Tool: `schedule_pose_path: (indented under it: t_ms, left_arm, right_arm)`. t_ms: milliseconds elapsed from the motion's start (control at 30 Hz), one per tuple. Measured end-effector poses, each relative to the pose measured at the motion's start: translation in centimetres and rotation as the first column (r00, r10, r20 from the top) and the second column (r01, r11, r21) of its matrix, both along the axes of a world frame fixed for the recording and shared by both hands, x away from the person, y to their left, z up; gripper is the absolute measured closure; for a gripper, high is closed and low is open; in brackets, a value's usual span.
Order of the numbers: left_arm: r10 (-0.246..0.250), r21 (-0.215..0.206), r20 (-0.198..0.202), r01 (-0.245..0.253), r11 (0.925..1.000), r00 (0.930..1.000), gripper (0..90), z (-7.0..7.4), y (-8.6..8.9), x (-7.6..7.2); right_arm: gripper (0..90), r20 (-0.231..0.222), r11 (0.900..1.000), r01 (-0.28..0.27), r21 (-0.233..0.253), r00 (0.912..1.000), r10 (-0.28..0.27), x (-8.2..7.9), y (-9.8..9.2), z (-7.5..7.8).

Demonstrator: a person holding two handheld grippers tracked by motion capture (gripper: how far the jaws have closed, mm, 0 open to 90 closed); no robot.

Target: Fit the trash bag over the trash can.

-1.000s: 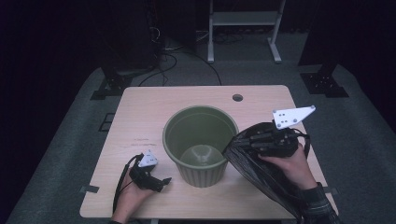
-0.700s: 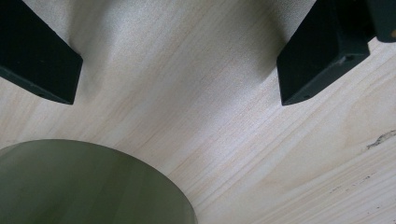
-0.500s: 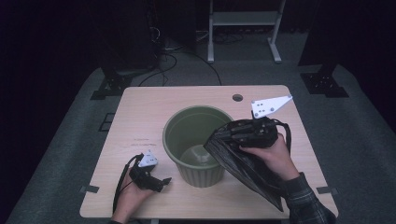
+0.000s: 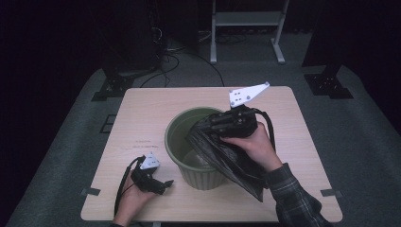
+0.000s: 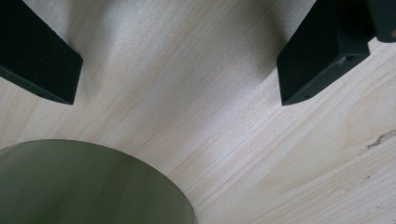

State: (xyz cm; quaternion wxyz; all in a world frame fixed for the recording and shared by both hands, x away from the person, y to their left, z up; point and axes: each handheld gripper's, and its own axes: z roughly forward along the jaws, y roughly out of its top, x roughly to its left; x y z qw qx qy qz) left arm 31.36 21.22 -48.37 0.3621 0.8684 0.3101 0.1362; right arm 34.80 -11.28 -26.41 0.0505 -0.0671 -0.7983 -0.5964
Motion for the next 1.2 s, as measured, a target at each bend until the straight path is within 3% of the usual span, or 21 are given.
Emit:
schedule_pose_path:
  t_ms: [567,900,1200]
  left_arm:
    - [-0.006,0.0,-0.001,0.006,1.0,1.0,0.0,0.0,0.0,0.0]
    - [-0.008,-0.003,0.0,0.008,1.0,1.0,0.0,0.0,-0.1,0.0]
    - [-0.011,-0.003,-0.001,0.011,0.9999,0.9999,0.0,0.0,-0.1,-0.1]
  right_arm:
    - [87.4,0.014,0.999,-0.036,0.011,0.9993,0.036,2.0,6.4,2.2]
    - [87.4,-0.002,0.998,-0.058,0.035,0.9983,0.059,3.4,10.1,2.7]
    - [87.4,-0.001,0.997,-0.068,0.049,0.9977,0.068,3.7,11.2,3.2]
